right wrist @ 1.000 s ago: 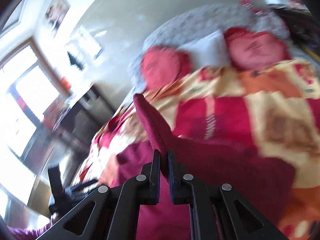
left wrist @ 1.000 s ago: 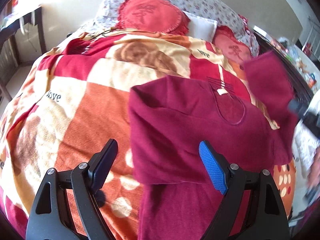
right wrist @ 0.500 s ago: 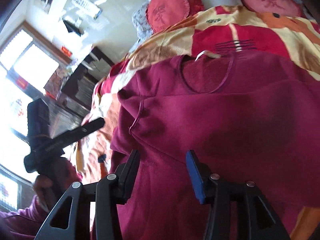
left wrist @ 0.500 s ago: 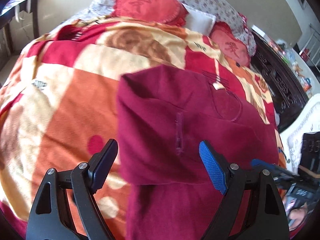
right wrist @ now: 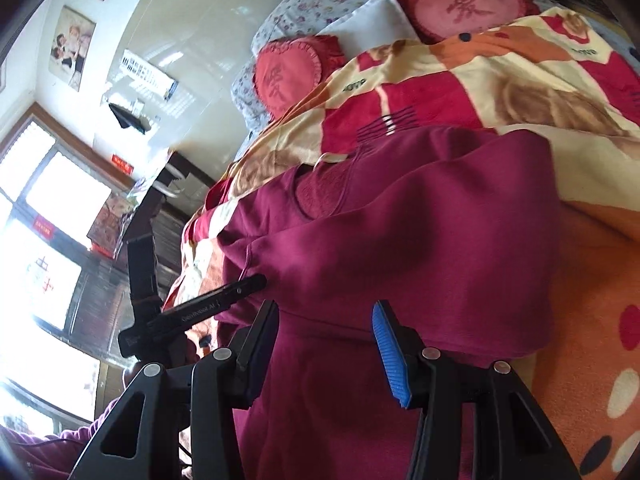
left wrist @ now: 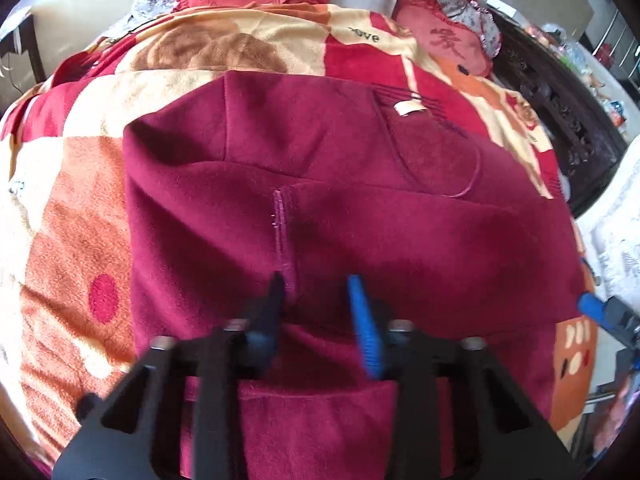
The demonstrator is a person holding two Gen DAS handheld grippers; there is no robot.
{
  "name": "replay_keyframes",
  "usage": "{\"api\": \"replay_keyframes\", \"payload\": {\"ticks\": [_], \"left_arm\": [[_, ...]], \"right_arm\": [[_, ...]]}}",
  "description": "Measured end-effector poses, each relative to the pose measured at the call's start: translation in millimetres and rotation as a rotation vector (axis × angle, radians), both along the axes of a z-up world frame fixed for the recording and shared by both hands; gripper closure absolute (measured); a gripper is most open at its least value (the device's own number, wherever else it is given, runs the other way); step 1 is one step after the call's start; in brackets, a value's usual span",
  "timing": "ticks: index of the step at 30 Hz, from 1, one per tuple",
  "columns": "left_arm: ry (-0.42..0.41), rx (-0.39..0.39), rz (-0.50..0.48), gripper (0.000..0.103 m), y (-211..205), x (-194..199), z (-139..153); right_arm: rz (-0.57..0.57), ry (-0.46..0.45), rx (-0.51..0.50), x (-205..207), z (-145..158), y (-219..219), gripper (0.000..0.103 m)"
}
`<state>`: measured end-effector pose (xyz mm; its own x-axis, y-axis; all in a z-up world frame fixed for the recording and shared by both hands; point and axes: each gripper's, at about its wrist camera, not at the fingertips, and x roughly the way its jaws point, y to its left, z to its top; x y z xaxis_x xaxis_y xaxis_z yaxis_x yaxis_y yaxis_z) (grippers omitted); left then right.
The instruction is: Fold small clothes
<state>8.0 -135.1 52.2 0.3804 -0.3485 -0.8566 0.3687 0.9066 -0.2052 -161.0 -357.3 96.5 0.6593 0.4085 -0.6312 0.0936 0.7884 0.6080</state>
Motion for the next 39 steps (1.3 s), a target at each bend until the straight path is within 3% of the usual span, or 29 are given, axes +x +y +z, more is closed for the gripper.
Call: {"api": "replay_keyframes", "payload": {"ticks": [2, 7, 9, 14, 19, 24, 28, 32, 39], "left_arm": [[-0.005, -0.029, -0.002, 0.090, 4.5, -0.6, 7.4], [-0.132, -0.116, 0.036, 0.093, 35.8, -1.4, 55.9], [-0.161, -0.115, 0.069, 0.093, 50.8, 1.3, 64.5], [-0.133, -0.049, 0.145, 0.093, 81.0, 8.7, 47.1], [-0.070, -0.030, 0.154, 0.093, 80.2, 9.7, 21.5], [-0.073, -0.027, 0.125, 0.093, 67.2, 3.2, 22.5], [-0.063, -0.024, 0.097, 0.093, 59.2, -0.9, 24.4], [-0.056, -0.027, 0.081, 0.093, 58.6, -6.0, 25.5], [-0.049, -0.018, 0.087, 0.093, 55.5, -8.2, 20.3]], "right_arm": [[-0.041, -0.008, 0.000, -5.1, 2.2, -10.6, 0.056], [-0.137, -0.031, -0.025, -18.2, 13.8, -39.2, 0.056], [-0.172, -0.029, -0.025, -22.0, 16.3, -50.0, 0.056], [-0.231, -0.001, -0.026, -20.7, 13.1, -68.4, 0.055], [-0.223, 0.035, -0.095, 1.7, 6.7, -68.4, 0.055], [-0.167, 0.044, -0.227, 37.4, -0.7, -54.2, 0.057], [-0.191, 0.170, -0.374, 67.7, -29.8, -64.6, 0.057], [-0.241, 0.159, -0.241, 56.1, -39.8, -88.5, 0.057], [-0.199, 0.107, -0.194, 6.2, -15.3, -70.9, 0.057]]}}
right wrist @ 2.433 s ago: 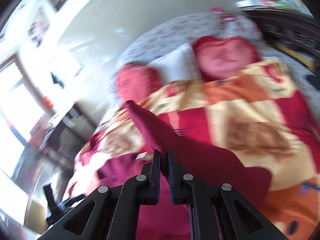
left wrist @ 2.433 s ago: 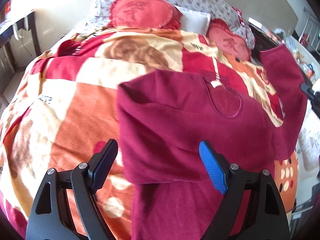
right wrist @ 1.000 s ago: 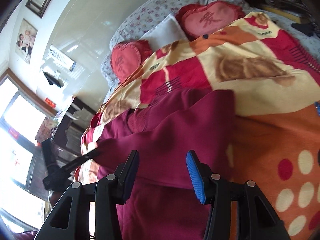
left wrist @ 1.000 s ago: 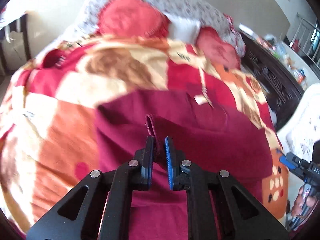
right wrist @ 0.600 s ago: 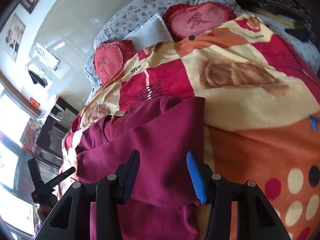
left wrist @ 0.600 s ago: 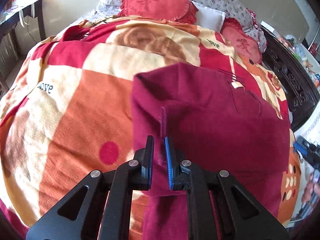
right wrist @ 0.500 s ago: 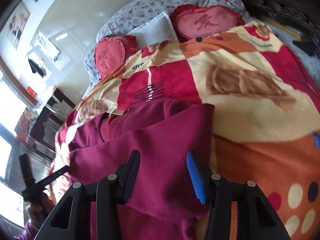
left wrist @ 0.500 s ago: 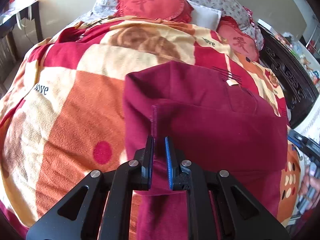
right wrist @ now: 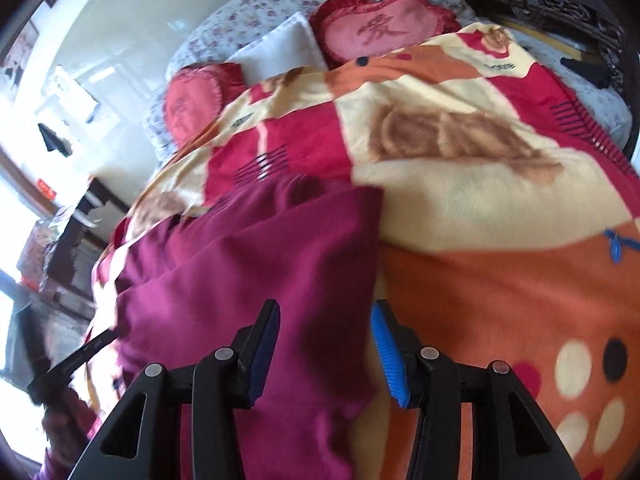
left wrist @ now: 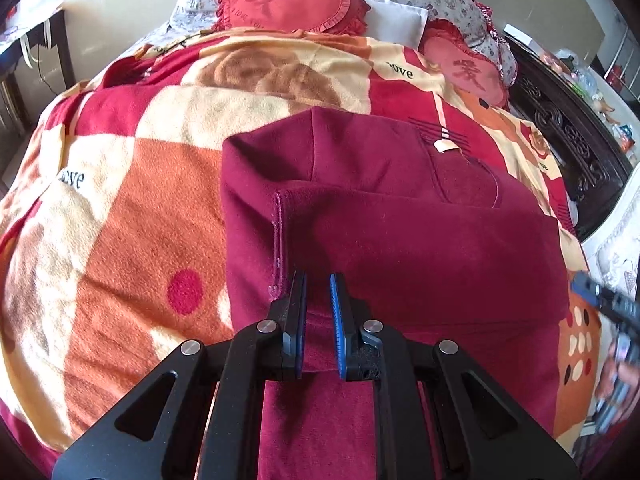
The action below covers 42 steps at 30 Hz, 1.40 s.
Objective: Fold small clothes
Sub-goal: 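Lay the edge down along the fold and open the left gripper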
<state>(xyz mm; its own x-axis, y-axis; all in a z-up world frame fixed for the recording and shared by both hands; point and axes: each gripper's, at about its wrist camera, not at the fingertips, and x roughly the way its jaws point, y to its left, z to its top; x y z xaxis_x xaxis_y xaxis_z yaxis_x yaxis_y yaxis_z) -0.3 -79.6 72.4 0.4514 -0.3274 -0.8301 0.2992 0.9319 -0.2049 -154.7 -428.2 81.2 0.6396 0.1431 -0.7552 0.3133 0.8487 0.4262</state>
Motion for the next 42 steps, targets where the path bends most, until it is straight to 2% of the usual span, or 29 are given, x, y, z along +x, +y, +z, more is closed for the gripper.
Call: {"api": "replay_keyframes", "payload": {"ticks": [2, 6, 9, 10, 11, 12, 14, 15, 19, 24, 33, 38, 42], "left_arm": [[0.013, 0.006, 0.000, 0.091, -2.7, -0.7, -4.0], [0.034, 0.040, -0.027, 0.088, -9.6, -7.6, -10.3], [0.031, 0.055, -0.036, 0.088, -7.9, -14.7, -9.2], [0.036, 0.067, -0.036, 0.087, -6.2, -17.3, -9.7], [0.038, 0.070, -0.036, 0.078, -4.9, -19.0, -10.2], [0.037, 0.065, -0.036, 0.064, -2.5, -21.6, -10.8], [0.026, 0.045, -0.031, 0.058, 1.4, -26.0, -10.4], [0.022, 0.046, -0.027, 0.058, 2.1, -27.2, -9.9], [0.023, 0.039, -0.013, 0.058, 1.1, -24.1, -5.5], [0.000, 0.038, 0.012, 0.058, -3.7, -11.3, -1.1], [0.046, 0.082, 0.042, 0.057, -9.5, 12.2, -24.0], [0.040, 0.088, 0.041, 0.056, -10.5, 13.4, -26.8], [0.038, 0.087, 0.038, 0.056, -9.1, 11.6, -25.8]], "right_arm": [[0.018, 0.028, -0.032, -6.6, -1.7, 14.1, 0.057], [-0.010, 0.164, -0.235, -6.8, -27.1, 25.1, 0.057], [-0.052, 0.151, -0.155, -16.5, -35.5, 12.8, 0.057], [-0.060, 0.156, -0.180, -19.6, -32.7, 12.2, 0.057], [-0.067, 0.162, -0.211, -22.9, -28.9, 11.9, 0.057], [-0.073, 0.162, -0.216, -25.4, -26.3, 10.4, 0.057], [-0.069, 0.124, -0.156, -32.9, -17.8, 8.2, 0.057], [-0.054, 0.088, -0.125, -36.2, -12.3, 9.1, 0.057], [-0.004, 0.013, -0.134, -35.6, 4.6, 26.9, 0.057], [0.075, -0.029, -0.186, -1.6, 11.7, 52.5, 0.057], [0.044, 0.070, -0.226, 55.1, -22.2, 39.5, 0.057], [0.028, 0.063, -0.147, 54.5, -25.1, 25.8, 0.056], [0.034, 0.050, -0.164, 39.4, -12.4, 34.7, 0.056]]}}
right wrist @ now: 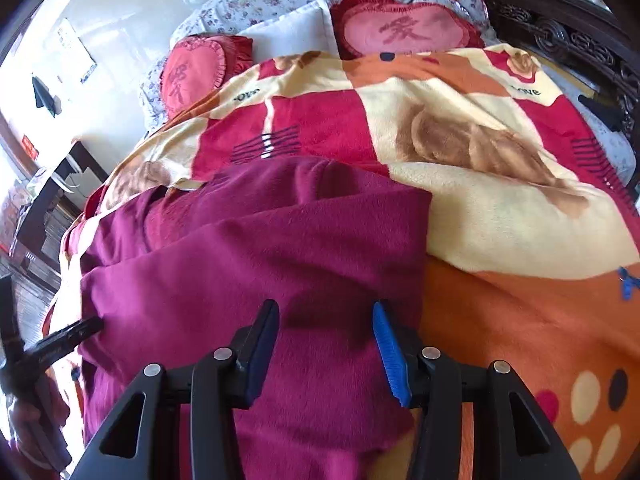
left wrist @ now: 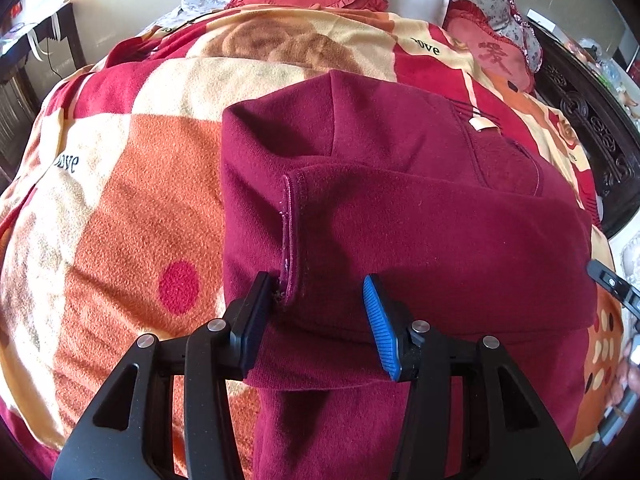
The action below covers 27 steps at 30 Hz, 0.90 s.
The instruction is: Fold small clothes
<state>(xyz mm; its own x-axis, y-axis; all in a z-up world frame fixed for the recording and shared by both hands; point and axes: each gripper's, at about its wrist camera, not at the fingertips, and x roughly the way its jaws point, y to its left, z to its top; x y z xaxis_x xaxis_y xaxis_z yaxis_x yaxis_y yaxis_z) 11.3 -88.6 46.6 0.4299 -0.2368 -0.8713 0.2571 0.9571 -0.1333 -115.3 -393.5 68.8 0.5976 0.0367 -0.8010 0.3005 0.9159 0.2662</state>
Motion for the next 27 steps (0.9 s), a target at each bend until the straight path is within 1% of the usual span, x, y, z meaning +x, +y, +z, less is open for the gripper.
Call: {"api": "replay_keyframes", "payload": {"ticks": [3, 6, 8, 10, 13, 16, 20, 22, 27], "left_arm": [[-0.004, 0.005, -0.002, 0.056, 0.4, -2.5, 1.3], [-0.004, 0.002, 0.002, 0.056, 1.5, -5.4, 3.0], [-0.007, 0.000, 0.003, 0.056, 2.6, -7.8, 4.9], [-0.007, -0.003, 0.002, 0.056, 3.8, -10.7, 7.4], [-0.001, -0.016, -0.004, 0.056, 8.4, -19.7, 13.3], [0.009, -0.035, -0.016, 0.056, 16.2, -31.4, 19.3], [0.037, -0.075, -0.050, 0.056, 33.2, -56.8, 26.5], [0.059, -0.074, -0.063, 0.056, 39.7, -68.6, 26.8], [0.093, -0.067, -0.101, 0.056, 58.4, -105.7, 26.9]], "right_arm": [[0.015, -0.015, 0.007, -13.5, 6.2, 9.3, 0.056], [0.033, -0.008, 0.004, -24.0, 4.9, 21.2, 0.056], [0.047, 0.013, -0.028, -26.2, -1.3, 27.8, 0.056], [0.057, 0.056, -0.072, -23.1, -12.7, 33.1, 0.056], [0.054, 0.053, -0.085, -22.2, -14.9, 33.3, 0.056], [0.040, 0.046, -0.053, -27.0, -8.7, 30.2, 0.056], [0.048, 0.020, 0.074, -49.6, 4.0, 28.5, 0.056], [0.057, 0.021, 0.108, -63.8, 9.4, 30.4, 0.056], [0.068, 0.049, 0.121, -105.7, 15.9, 41.3, 0.055]]}}
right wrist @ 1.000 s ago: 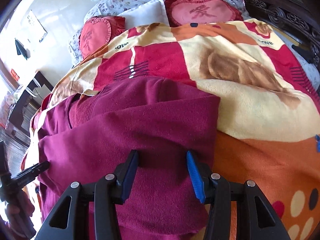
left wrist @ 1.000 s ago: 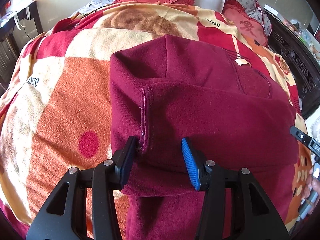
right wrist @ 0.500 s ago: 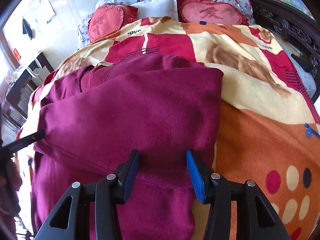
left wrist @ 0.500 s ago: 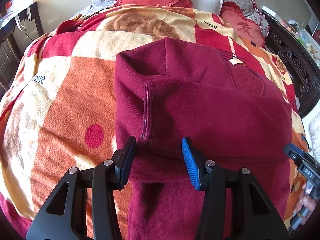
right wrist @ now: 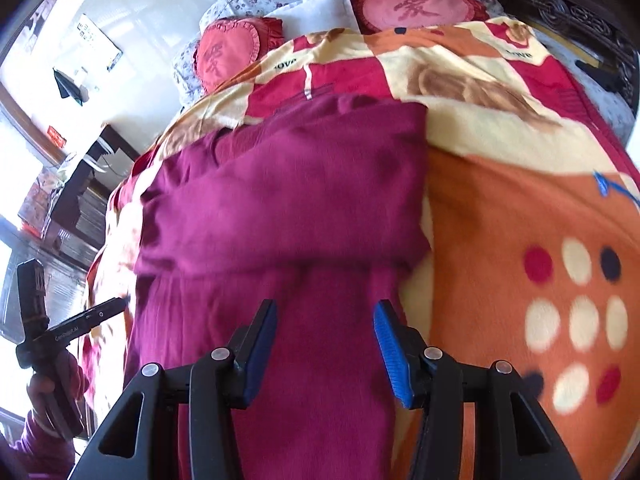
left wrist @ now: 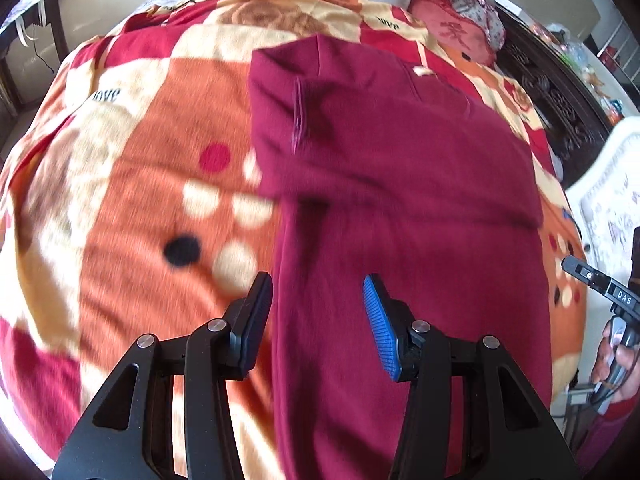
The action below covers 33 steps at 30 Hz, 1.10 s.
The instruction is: Fold small clothes
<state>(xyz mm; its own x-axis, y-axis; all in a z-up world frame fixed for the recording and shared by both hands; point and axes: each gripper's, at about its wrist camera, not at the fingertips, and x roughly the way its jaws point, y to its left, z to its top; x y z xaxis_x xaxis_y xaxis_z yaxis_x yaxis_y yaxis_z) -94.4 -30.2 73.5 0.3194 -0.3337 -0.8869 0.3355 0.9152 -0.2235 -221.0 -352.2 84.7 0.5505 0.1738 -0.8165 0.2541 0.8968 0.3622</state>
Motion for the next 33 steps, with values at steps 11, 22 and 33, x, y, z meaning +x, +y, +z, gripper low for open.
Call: {"api": "replay_keyframes", "payload": {"ticks": [11, 22, 33], "left_arm": [[0.114, 0.007, -0.055, 0.056, 38.9, -78.2, -14.1], [0.188, 0.000, -0.055, 0.056, 58.5, -116.2, -39.4], [0.202, -0.042, -0.031, 0.056, 64.6, -118.3, -43.9]], "right_arm": [[0.036, 0.047, 0.064, -93.6, -17.8, 32.6, 0.054], [0.040, 0.110, 0.145, -167.3, -44.3, 42.8, 0.054], [0.016, 0.087, 0.268, -195.1, -67.2, 40.8, 0.054]]}}
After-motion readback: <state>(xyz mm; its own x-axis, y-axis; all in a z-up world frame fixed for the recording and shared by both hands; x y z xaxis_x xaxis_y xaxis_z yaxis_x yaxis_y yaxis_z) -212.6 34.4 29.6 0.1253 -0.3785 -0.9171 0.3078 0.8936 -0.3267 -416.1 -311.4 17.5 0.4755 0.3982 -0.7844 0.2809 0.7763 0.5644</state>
